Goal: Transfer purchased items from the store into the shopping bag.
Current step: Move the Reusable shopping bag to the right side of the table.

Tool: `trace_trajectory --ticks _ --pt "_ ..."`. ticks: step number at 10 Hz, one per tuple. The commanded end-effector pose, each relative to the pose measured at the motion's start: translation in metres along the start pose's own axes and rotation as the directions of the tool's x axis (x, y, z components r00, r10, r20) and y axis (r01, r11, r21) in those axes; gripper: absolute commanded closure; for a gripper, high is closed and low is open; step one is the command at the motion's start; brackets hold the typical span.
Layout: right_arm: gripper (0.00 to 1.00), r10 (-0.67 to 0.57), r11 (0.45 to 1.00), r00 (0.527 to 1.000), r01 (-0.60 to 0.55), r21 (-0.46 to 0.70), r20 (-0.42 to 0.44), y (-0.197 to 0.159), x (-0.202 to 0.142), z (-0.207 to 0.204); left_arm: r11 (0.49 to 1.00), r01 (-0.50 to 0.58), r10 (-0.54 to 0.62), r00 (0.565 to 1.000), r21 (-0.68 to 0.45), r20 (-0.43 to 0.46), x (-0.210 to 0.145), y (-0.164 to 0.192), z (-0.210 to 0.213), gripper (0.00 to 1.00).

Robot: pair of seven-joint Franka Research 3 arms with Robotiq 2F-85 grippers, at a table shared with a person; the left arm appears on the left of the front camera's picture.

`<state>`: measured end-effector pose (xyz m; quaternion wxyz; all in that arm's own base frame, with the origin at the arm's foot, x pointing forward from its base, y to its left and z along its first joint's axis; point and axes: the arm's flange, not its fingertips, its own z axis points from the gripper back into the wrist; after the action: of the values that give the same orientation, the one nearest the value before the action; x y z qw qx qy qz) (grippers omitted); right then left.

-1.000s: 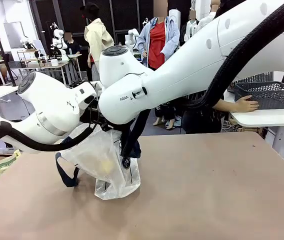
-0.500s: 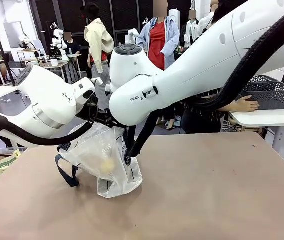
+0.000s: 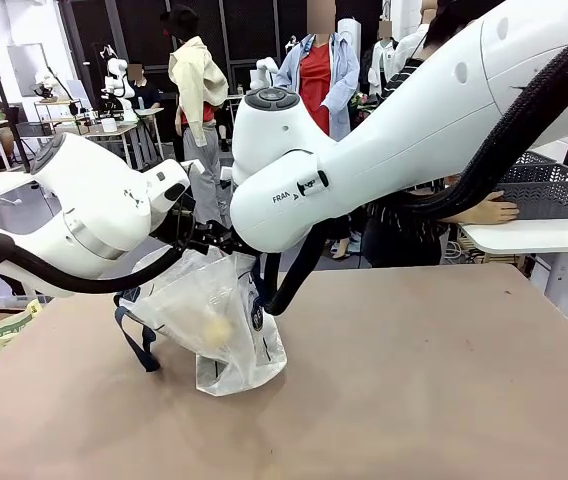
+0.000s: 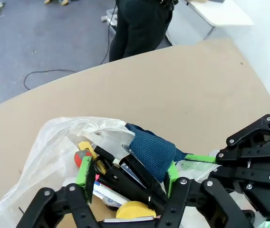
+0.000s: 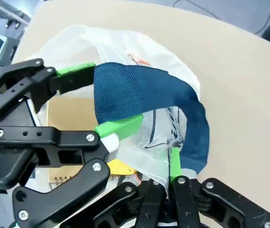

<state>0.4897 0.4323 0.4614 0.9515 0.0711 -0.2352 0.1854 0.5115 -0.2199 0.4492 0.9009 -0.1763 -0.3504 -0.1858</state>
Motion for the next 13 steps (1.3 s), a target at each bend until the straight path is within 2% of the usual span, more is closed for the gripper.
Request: trace_trajectory --ticks 1,6,12,13 --pt "1.0 -0.004 1.0 1.0 0.005 0.011 -0.014 -0.009 -0.003 -0.002 0.999 -0.018 0.017 1.0 0.047 0.007 0.004 0.002 0.004 0.17" --pt "1.0 -0.007 1.0 1.0 0.007 0.013 -0.026 -0.011 -0.001 -0.004 0.987 -0.035 0.031 0.999 0.159 0.031 0.008 0.01 0.017 0.17" --pt "1.0 -0.004 1.0 0.999 0.004 0.016 -0.045 -0.012 -0.002 -0.008 0.973 -0.077 0.064 0.996 0.22 0.064 0.007 0.014 0.027 0.17" --pt "1.0 0.001 1.0 0.999 0.0 0.015 -0.051 -0.012 -0.002 -0.009 0.972 -0.104 0.085 0.992 0.21 0.097 0.006 0.016 0.033 0.17"
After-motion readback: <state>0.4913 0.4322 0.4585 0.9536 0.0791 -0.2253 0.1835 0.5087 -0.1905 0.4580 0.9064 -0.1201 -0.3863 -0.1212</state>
